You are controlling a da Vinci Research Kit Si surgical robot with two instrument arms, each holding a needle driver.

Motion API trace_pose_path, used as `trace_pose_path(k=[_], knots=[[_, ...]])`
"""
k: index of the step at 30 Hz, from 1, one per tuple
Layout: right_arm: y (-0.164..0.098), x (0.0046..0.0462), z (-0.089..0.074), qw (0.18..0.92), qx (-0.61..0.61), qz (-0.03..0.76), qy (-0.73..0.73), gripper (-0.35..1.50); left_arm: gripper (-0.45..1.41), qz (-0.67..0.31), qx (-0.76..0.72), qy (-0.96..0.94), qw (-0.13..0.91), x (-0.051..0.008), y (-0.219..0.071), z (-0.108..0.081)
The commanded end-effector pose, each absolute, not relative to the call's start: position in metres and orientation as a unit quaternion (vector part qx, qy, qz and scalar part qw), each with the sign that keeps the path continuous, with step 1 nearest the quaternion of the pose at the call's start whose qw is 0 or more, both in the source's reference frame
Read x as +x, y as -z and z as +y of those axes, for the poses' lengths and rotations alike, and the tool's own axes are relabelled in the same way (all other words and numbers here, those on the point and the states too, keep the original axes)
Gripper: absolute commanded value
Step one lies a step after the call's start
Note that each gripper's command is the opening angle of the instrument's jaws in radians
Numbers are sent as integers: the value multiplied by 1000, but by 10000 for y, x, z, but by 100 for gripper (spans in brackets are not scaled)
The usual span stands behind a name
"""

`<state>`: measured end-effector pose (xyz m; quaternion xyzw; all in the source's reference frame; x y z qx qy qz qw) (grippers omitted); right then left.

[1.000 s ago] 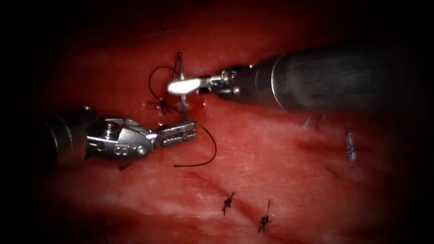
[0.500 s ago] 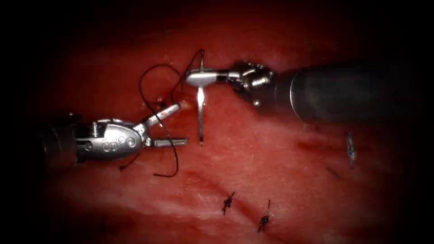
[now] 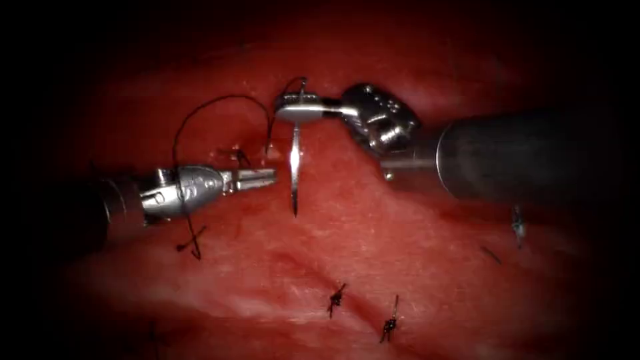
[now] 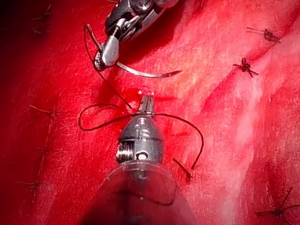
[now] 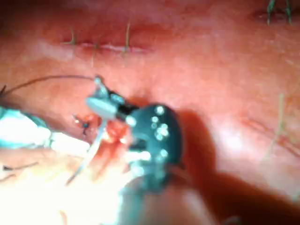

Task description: Wound Closure

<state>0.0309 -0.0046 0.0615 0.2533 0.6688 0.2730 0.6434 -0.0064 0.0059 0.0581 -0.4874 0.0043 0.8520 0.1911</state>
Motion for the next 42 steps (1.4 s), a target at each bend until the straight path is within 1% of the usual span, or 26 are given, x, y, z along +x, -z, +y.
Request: trace_pose_path(k=[1, 5, 8, 11, 21, 25, 27, 29, 36, 42], knots=[[-622, 315, -53, 644, 250, 670, -270, -35, -45, 2, -478, -857, 193, -68, -589, 61], [-622, 316, -54, 648, 241, 674, -260, -35, -45, -9, -443, -875, 194, -62, -594, 65], [-621, 317, -56, 655, 220, 682, -241, -35, -45, -2, -373, -906, 201, -59, -601, 72], [-622, 318, -58, 656, 216, 684, -236, -35, -45, -1, -340, -918, 204, -59, -603, 74], [-623, 321, -60, 668, 173, 695, -201, -35, -45, 5, -307, -925, 226, -60, -614, 94], [-621, 321, -59, 678, 125, 706, -161, -35, -45, 4, -284, -935, 215, -61, -629, 100], [-621, 321, -58, 680, 114, 708, -152, -35, -45, -5, -268, -942, 204, -64, -633, 97], [-623, 322, -57, 684, 94, 711, -135, -35, -45, -46, -238, -954, 176, -66, -636, 88], [-626, 332, -55, 690, 53, 714, -105, -35, -45, -83, -213, -962, 152, -71, -638, 83], [-632, 338, -52, 695, 31, 713, -87, -35, -45, -103, -225, -958, 144, -70, -630, 76]])
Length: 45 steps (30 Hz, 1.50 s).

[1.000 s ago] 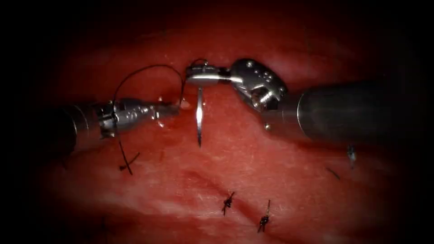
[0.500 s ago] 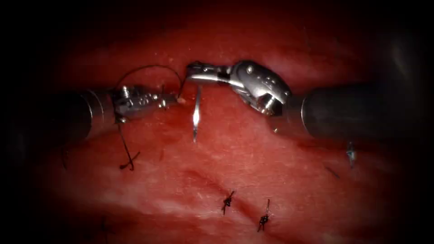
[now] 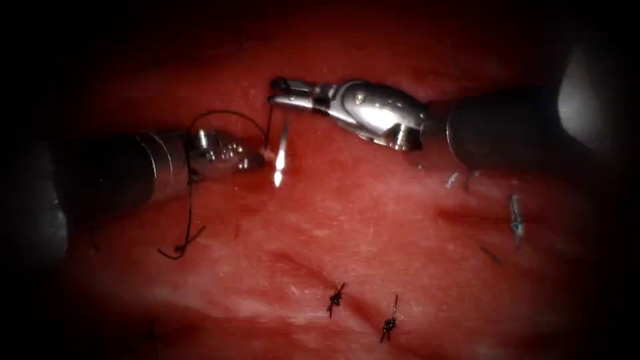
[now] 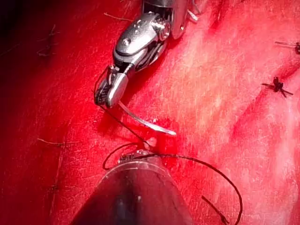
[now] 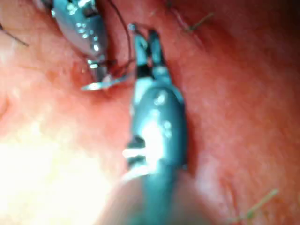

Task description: Wound Closure

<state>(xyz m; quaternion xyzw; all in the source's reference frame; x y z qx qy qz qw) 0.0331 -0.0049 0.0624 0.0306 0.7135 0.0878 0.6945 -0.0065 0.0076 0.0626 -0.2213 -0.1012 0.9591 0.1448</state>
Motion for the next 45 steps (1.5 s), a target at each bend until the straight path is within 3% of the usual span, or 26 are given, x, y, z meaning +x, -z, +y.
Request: trace_pose_path(k=[1, 2, 3, 9, 14, 29, 39, 45], knots=[[-634, 338, -51, 696, 25, 713, -84, -35, -45, -106, -226, -958, 143, -70, -629, 75], [-635, 338, -50, 697, 23, 712, -82, -35, -43, -108, -226, -958, 143, -71, -627, 74], [-636, 338, -50, 697, 20, 712, -80, -35, -27, -109, -227, -957, 142, -71, -626, 72], [-641, 338, -50, 703, -21, 710, -44, -35, 20, -113, -228, -957, 142, -70, -618, 75], [-646, 342, -56, 703, -44, 709, -24, -35, 27, -115, -229, -956, 142, -68, -613, 76], [-660, 349, -79, 712, -40, 701, 3, -35, 10, -101, -246, -951, 156, -66, -597, 85], [-663, 348, -82, 713, -40, 700, 7, -35, 10, -59, -291, -941, 165, -69, -559, 80], [-662, 347, -79, 714, -40, 699, 5, -35, -8, -37, -306, -934, 180, -79, -542, 62]])
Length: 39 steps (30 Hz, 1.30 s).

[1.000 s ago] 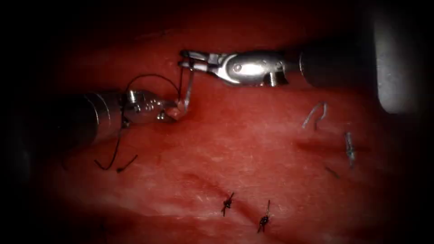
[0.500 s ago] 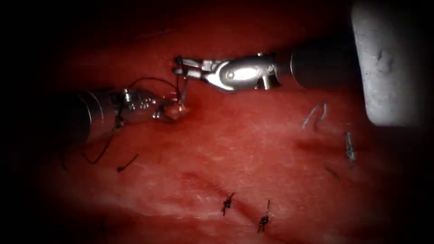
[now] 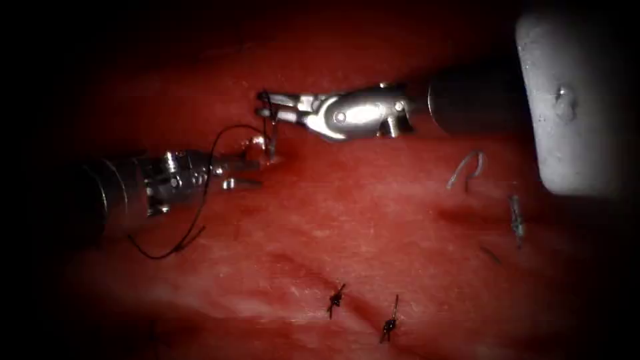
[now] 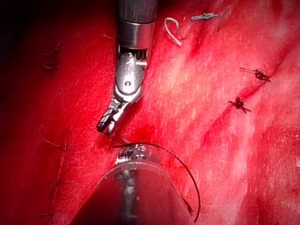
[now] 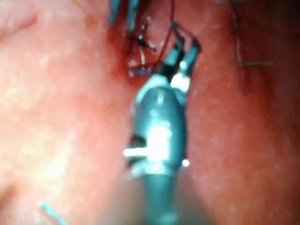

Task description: Wound Closure

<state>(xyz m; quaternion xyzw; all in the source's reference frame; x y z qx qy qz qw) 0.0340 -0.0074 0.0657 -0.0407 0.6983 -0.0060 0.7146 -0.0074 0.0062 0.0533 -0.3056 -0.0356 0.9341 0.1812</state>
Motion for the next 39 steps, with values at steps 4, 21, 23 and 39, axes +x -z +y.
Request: trace_pose_path(k=[4, 21, 23, 39], knots=[[-662, 347, -77, 715, -42, 698, 6, -35, -15, -36, -314, -932, 175, -84, -559, 50], [-662, 347, -73, 719, -10, 694, -22, -35, -20, -40, -314, -933, 168, -80, -600, 32], [-662, 347, -73, 722, -7, 691, -18, -35, -20, -41, -315, -933, 168, -80, -600, 32], [-661, 357, -75, 740, 35, 671, 8, -35, -20, -41, -316, -933, 169, -86, -601, 34]])
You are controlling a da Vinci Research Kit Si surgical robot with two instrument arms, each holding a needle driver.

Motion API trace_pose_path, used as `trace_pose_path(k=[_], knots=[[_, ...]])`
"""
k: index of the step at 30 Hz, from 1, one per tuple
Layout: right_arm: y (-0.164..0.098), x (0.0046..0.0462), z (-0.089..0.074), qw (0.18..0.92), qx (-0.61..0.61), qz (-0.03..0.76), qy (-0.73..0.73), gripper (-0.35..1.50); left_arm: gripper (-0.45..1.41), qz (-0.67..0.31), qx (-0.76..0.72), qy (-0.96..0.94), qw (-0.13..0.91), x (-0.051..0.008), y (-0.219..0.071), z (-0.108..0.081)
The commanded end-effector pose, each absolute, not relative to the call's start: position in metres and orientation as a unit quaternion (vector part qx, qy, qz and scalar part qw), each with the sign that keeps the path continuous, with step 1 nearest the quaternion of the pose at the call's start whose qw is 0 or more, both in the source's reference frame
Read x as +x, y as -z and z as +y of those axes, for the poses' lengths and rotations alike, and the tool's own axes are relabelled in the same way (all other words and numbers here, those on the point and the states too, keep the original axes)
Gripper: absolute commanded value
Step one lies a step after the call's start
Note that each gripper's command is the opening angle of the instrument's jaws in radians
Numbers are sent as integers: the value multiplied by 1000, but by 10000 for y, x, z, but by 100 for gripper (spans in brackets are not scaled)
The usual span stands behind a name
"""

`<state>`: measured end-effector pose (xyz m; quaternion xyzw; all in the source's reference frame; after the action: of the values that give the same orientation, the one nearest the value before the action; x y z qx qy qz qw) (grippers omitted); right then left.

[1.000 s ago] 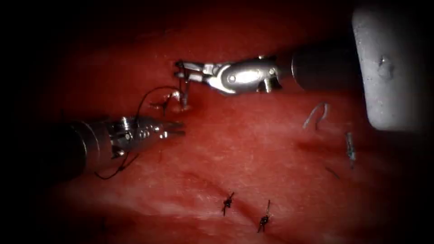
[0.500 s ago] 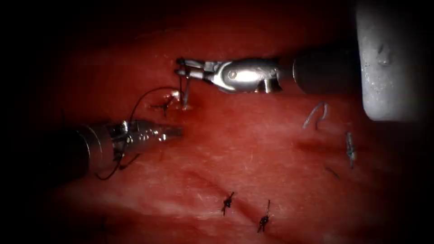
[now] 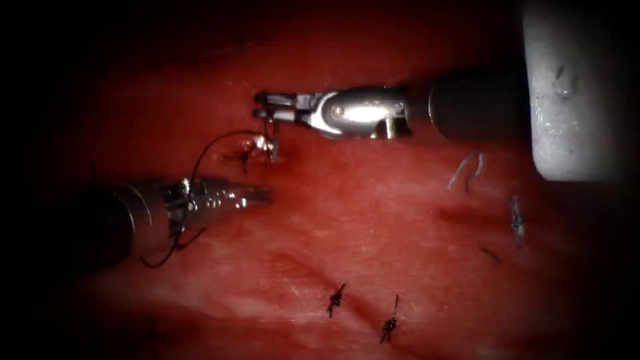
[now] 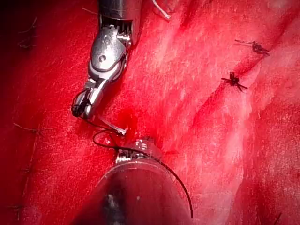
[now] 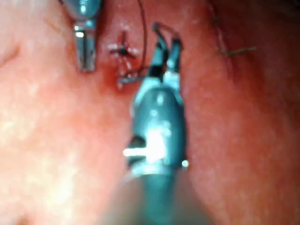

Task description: Wound Closure

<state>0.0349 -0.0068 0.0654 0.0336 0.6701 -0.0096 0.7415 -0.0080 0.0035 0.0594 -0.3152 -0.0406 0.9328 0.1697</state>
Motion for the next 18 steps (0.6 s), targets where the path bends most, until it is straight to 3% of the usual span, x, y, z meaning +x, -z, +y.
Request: trace_pose_path(k=[1, 18], knots=[[-661, 357, -75, 741, 40, 670, 4, -35, -20, -41, -316, -933, 170, -87, -601, 34], [-658, 349, -56, 722, 80, 681, -94, -35, -23, -44, -311, -935, 165, -89, -610, 28]])
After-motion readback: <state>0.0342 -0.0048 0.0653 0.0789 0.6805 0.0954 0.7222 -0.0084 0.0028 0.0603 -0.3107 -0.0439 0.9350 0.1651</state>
